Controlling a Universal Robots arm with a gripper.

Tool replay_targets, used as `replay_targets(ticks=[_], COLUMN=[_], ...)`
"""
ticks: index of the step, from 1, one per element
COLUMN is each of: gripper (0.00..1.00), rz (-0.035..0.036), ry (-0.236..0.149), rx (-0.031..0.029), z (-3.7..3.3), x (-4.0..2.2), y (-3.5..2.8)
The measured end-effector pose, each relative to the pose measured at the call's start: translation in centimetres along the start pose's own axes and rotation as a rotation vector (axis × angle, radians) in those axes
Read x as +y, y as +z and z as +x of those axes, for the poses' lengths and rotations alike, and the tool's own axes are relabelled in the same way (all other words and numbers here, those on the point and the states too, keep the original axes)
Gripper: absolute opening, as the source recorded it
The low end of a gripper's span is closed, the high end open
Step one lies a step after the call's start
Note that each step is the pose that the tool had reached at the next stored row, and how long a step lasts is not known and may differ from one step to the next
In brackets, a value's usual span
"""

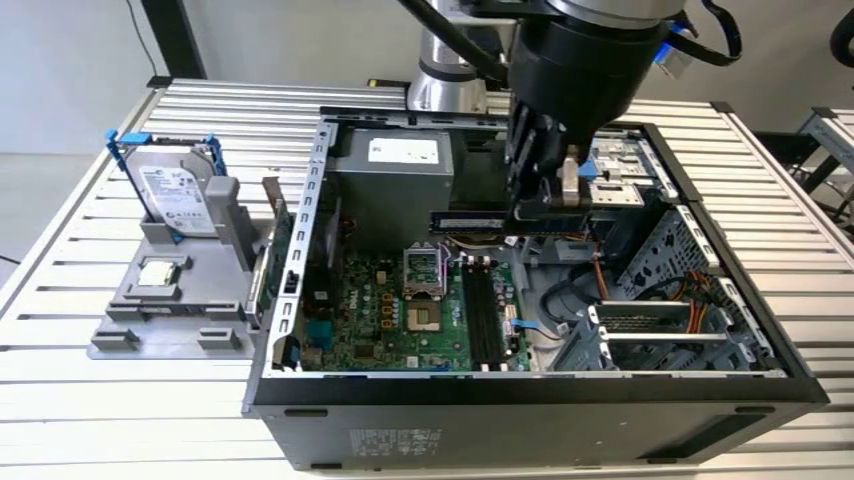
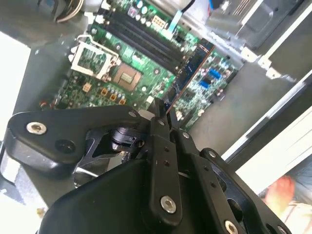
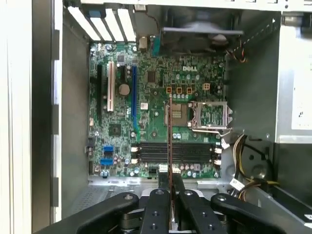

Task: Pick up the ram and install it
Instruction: 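Pick up the ram and move it above insertion slot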

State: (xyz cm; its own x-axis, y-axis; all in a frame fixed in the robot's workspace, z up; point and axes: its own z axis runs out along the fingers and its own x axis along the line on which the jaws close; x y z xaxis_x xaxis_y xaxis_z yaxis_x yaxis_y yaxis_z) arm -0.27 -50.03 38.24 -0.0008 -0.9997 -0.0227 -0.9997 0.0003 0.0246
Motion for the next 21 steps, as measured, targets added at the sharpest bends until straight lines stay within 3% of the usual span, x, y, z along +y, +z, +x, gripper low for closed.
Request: replay_targets(ticks=[13,21], gripper=[0.00,0.00], rz=[0.0000,0.0000], ry=[0.000,0.000], rx=[0.0000,0.0001], z=[-0.01,-0.01], x=[-5.87,-8.32], y=[-0.15,-0.21])
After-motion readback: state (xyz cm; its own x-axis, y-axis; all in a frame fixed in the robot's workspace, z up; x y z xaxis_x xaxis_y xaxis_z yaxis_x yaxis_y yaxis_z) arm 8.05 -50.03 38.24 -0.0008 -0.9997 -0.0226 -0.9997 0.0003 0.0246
